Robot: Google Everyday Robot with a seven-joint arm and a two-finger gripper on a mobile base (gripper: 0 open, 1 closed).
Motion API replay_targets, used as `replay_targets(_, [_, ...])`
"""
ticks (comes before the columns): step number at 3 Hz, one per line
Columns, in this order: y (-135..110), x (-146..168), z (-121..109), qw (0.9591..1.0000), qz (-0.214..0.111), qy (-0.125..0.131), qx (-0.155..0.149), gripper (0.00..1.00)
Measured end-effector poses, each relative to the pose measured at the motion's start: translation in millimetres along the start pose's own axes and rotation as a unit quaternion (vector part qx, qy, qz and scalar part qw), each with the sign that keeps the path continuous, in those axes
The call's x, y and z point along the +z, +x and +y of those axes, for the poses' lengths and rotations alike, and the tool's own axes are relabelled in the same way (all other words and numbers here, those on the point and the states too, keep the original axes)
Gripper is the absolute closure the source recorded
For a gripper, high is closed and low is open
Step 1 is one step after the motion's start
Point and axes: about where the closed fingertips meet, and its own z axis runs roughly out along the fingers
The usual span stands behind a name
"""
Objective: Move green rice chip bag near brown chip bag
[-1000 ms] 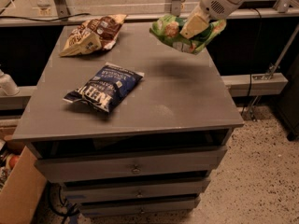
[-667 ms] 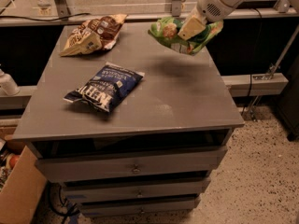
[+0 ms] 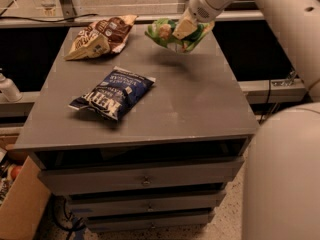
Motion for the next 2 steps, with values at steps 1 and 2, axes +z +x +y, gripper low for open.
replay_targets(1, [-35.5,38.3,-11.8,0.9994,-0.019,-0.007,-0.027,1.00])
replay_targets(2, [-87.7,65.1,-7.8,0.9965,-0.050,-0.020,-0.064,1.00])
